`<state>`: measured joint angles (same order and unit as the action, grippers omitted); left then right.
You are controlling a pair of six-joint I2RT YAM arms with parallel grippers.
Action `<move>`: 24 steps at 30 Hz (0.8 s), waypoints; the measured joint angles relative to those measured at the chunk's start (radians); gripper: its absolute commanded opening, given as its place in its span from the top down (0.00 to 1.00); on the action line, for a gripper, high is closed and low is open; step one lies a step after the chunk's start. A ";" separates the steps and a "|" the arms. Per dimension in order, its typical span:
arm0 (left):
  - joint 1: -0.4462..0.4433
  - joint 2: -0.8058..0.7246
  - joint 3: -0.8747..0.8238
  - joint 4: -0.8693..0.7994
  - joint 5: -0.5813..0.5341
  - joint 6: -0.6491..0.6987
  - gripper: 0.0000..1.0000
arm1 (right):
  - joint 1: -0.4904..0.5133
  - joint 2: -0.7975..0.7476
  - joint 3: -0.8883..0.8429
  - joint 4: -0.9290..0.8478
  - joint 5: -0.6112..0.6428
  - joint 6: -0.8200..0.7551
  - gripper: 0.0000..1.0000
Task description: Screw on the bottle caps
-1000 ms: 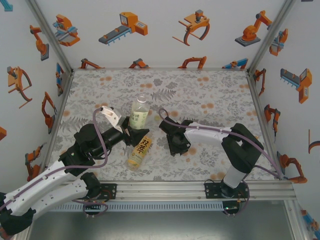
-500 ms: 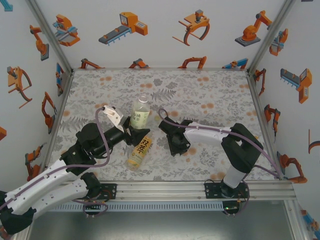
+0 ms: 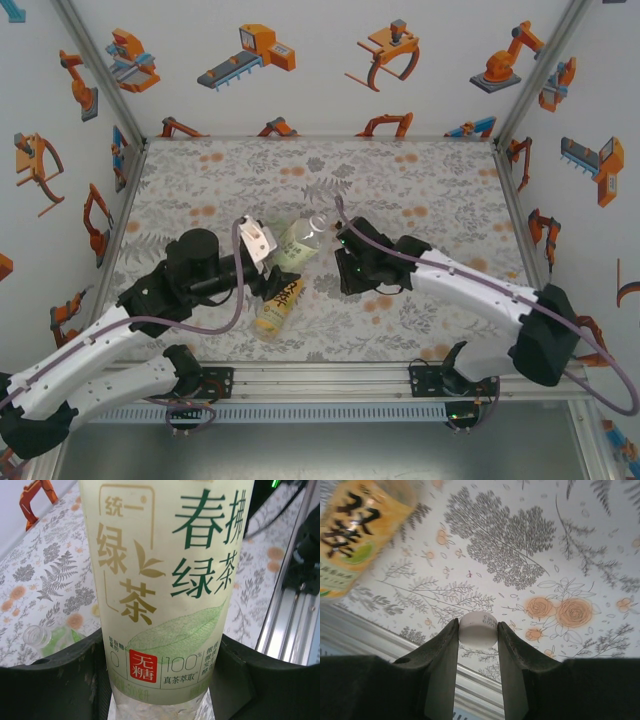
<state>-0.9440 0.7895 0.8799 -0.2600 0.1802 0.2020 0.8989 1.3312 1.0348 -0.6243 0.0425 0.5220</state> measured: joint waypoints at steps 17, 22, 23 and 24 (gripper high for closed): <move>-0.003 -0.020 0.016 -0.237 0.062 0.398 1.00 | -0.001 -0.439 0.131 0.024 -0.286 -0.490 1.00; -0.004 -0.009 0.016 -0.263 0.047 0.431 1.00 | 0.000 -0.467 0.134 0.043 -0.486 -0.648 1.00; -0.004 -0.003 0.016 -0.271 0.047 0.438 1.00 | 0.000 -0.467 0.134 0.046 -0.521 -0.682 1.00; -0.004 0.003 0.016 -0.279 0.047 0.442 1.00 | 0.000 -0.467 0.134 0.051 -0.549 -0.711 1.00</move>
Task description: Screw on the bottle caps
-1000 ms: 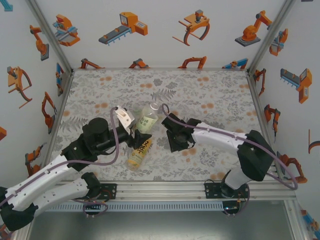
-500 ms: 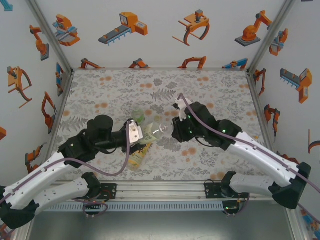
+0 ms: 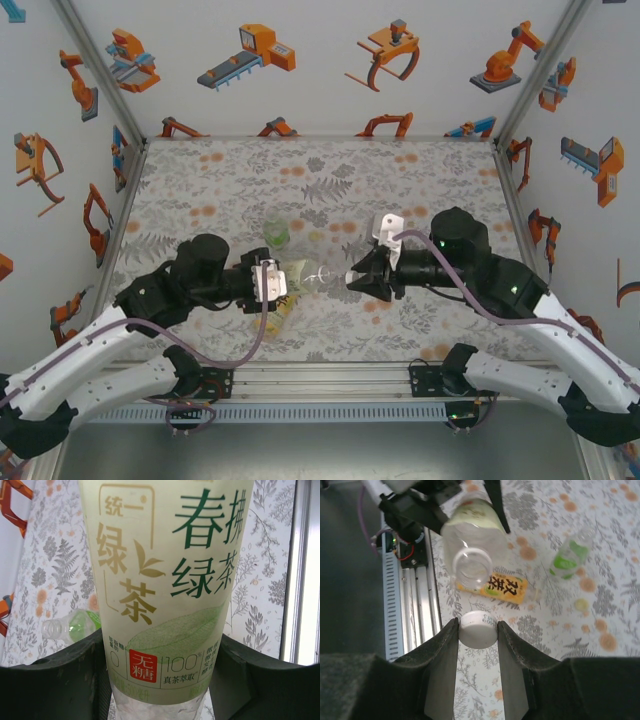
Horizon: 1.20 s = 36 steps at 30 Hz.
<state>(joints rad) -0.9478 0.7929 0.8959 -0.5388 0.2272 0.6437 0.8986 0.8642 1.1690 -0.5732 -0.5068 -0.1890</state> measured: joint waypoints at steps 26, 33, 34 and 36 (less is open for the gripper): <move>-0.001 0.032 0.007 -0.027 0.010 0.027 1.00 | 0.022 0.075 0.005 0.093 -0.097 -0.126 1.00; -0.001 0.035 0.007 -0.025 0.019 0.027 1.00 | 0.023 0.078 0.005 0.093 -0.074 -0.126 1.00; -0.001 0.035 0.007 -0.025 0.021 0.027 1.00 | 0.023 0.078 0.005 0.092 -0.069 -0.126 1.00; -0.001 0.035 0.007 -0.024 0.024 0.027 1.00 | 0.023 0.078 0.005 0.092 -0.060 -0.126 1.00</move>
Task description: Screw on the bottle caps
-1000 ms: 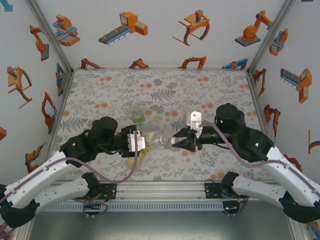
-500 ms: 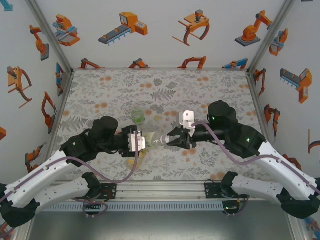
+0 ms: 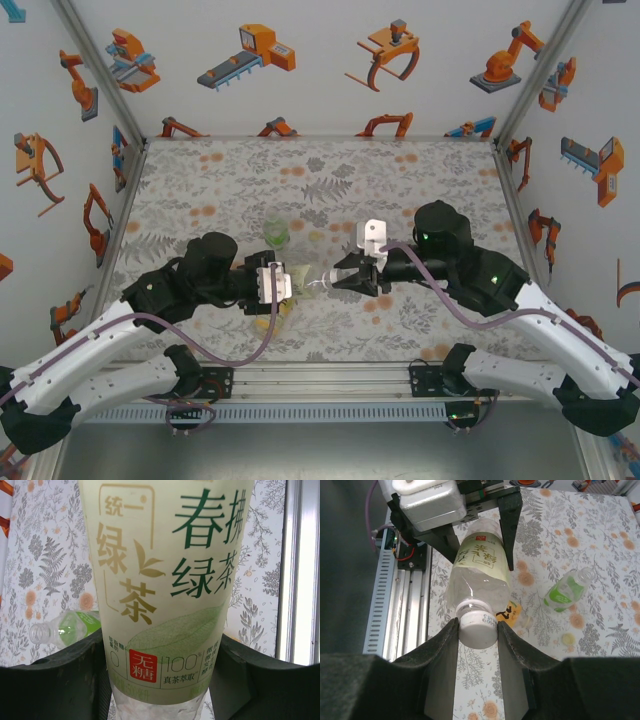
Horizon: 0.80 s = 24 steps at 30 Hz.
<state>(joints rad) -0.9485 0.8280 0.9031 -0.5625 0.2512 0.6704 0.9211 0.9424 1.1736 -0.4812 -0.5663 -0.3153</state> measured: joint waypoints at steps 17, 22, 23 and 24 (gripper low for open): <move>0.000 0.001 0.000 -0.002 0.000 -0.001 1.00 | 0.006 0.006 0.000 -0.002 -0.002 -0.005 1.00; 0.000 0.008 0.000 -0.008 0.000 -0.001 1.00 | 0.011 0.008 0.000 -0.013 0.000 -0.022 1.00; 0.000 0.009 0.000 -0.010 0.000 -0.001 1.00 | 0.011 0.010 0.000 -0.017 0.000 -0.023 1.00; 0.000 0.010 0.000 -0.011 0.000 -0.001 1.00 | 0.012 0.010 0.000 -0.021 0.000 -0.026 1.00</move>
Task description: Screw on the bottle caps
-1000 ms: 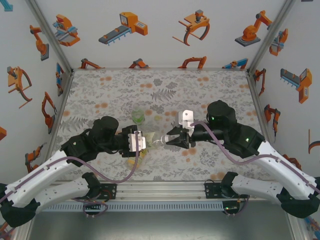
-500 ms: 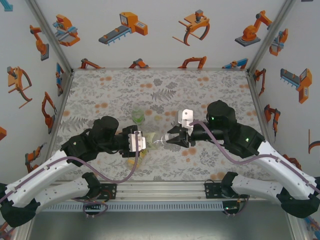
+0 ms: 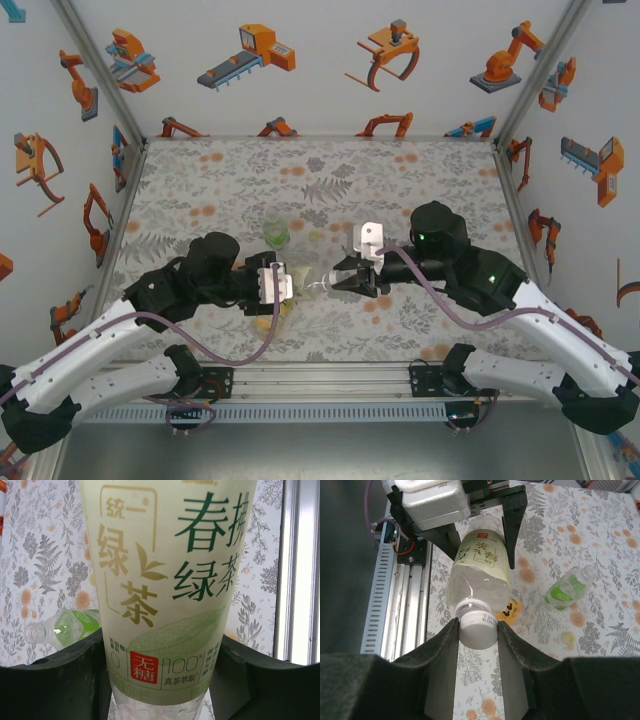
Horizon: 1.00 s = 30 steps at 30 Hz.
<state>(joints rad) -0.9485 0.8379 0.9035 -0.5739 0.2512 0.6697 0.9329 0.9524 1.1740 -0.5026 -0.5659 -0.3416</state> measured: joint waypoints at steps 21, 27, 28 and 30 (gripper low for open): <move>-0.003 0.016 0.016 -0.024 -0.002 -0.016 1.00 | 0.006 -0.003 0.000 -0.013 -0.026 -0.026 1.00; -0.004 0.025 0.026 -0.027 0.004 -0.014 1.00 | 0.009 -0.014 0.000 -0.022 -0.028 -0.028 1.00; -0.004 0.027 0.028 -0.028 0.005 -0.014 1.00 | 0.009 -0.016 0.000 -0.023 -0.029 -0.030 1.00; -0.006 0.034 0.032 -0.030 0.008 -0.014 1.00 | 0.010 -0.018 0.000 -0.024 -0.027 -0.030 1.00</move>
<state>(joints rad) -0.9543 0.8719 0.9360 -0.6041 0.2588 0.6552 0.9424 0.9344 1.1740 -0.5266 -0.5930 -0.3714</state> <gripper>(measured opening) 0.593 0.350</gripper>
